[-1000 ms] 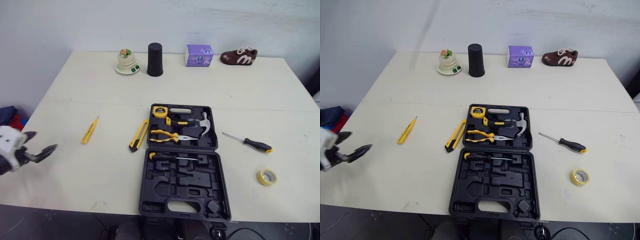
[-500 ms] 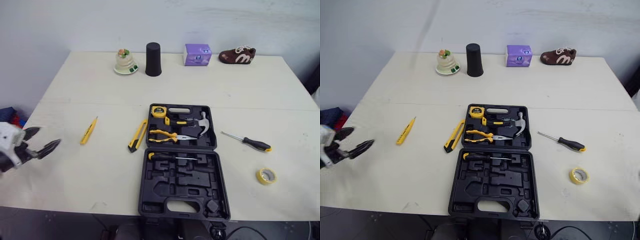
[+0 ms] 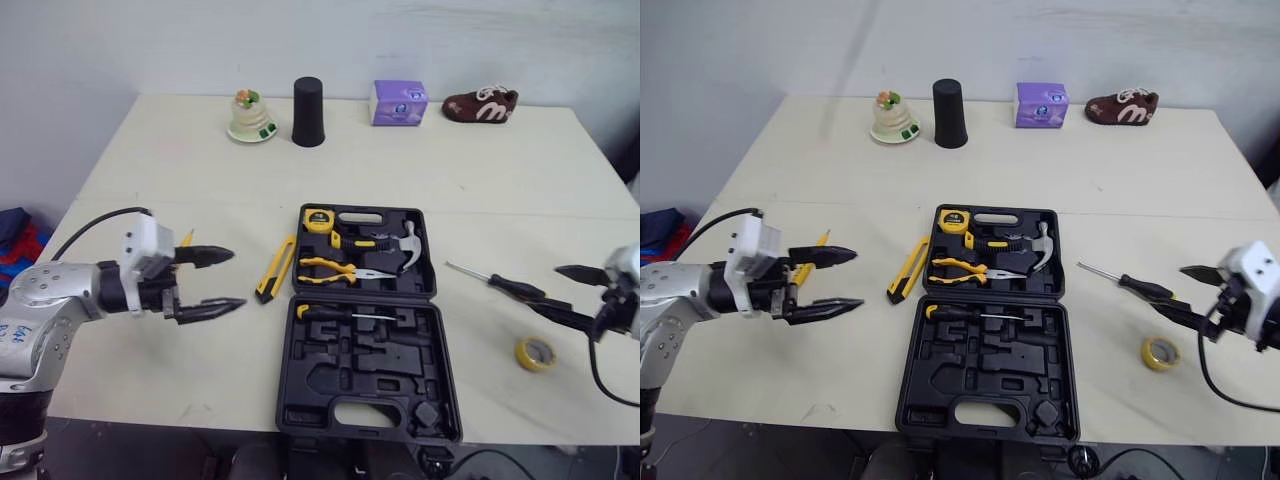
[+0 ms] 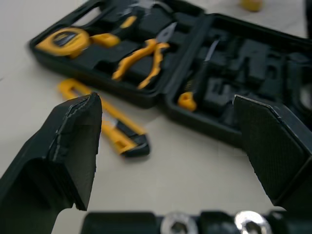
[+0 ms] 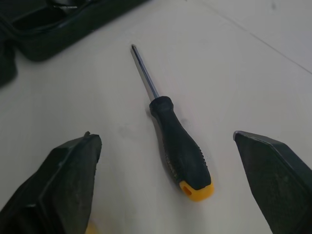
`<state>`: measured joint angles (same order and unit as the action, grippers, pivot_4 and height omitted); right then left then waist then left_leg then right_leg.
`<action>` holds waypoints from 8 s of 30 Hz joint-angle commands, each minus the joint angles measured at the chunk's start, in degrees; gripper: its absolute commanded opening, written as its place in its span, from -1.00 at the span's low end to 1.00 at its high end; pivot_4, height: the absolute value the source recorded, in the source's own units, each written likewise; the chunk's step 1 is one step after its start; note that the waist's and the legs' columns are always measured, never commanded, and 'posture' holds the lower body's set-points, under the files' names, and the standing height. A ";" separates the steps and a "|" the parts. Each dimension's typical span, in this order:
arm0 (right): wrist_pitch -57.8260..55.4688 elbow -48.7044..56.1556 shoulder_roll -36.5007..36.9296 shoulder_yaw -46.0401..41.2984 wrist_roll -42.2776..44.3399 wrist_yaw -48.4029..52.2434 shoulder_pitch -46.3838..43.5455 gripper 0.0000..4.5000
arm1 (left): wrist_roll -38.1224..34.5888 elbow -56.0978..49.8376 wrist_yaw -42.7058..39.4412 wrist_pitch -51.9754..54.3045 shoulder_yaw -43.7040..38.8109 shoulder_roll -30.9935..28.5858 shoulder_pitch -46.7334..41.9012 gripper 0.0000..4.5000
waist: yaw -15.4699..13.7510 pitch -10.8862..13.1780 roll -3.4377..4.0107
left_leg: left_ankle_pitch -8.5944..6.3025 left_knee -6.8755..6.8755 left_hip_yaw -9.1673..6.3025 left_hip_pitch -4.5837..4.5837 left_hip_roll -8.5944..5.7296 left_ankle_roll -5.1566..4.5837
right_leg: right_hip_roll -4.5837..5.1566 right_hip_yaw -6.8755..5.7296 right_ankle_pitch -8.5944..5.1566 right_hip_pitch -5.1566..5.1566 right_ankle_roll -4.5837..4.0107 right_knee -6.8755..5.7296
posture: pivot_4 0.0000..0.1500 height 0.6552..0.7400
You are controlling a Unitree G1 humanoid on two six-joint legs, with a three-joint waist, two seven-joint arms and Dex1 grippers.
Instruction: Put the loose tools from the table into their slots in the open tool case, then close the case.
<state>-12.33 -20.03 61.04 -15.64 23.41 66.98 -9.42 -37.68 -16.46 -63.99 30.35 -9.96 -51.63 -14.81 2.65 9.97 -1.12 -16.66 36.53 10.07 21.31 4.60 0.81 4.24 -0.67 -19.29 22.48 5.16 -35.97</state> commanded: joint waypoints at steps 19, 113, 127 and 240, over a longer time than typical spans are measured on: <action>14.60 -18.10 -4.84 7.63 -9.05 8.87 -19.37 -0.52 | -0.68 -6.20 -2.29 1.05 1.74 0.27 -1.32 1.00 | 0.69 0.31 0.28 | -0.02 0.70 0.13 0.00 0.10 0.03 | -0.24 0.77 0.01 0.08 0.02 -0.55 | 1.00 1.00; 9.71 20.50 -20.60 28.86 -10.66 2.73 -5.56 -0.96 | 7.47 -3.35 -3.27 -9.25 5.37 1.11 2.30 1.00 | 0.38 0.32 -0.15 | -0.23 1.54 0.11 0.87 0.21 -0.22 | -0.36 0.38 0.01 0.98 -0.04 -1.31 | 1.00 1.00; 5.34 26.21 -22.27 26.23 -3.74 1.43 -5.93 -0.96 | 8.82 -1.97 -2.39 -10.75 4.96 2.00 2.36 1.00 | 0.51 -0.22 -0.99 | -0.54 1.44 -0.05 -0.18 0.64 -0.14 | 0.22 0.12 -0.20 -0.08 -0.44 -1.38 | 1.00 1.00; 14.16 43.98 -17.10 -20.97 13.60 4.33 37.47 1.00 | 33.78 -7.93 -1.88 4.15 38.30 6.13 -22.47 -0.78 | -1.07 0.44 -0.57 | -0.14 0.71 -0.13 -0.08 0.13 0.06 | -0.45 0.79 -0.10 0.03 -0.21 -0.84 | 1.00 1.00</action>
<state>2.31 21.72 44.05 -35.76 35.57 71.88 27.75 -5.98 -23.32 -66.20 34.24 27.05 -45.56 -36.30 1.58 10.41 -1.69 -16.80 37.24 9.94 21.22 4.73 0.87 3.80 0.14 -19.39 22.51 4.95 -36.81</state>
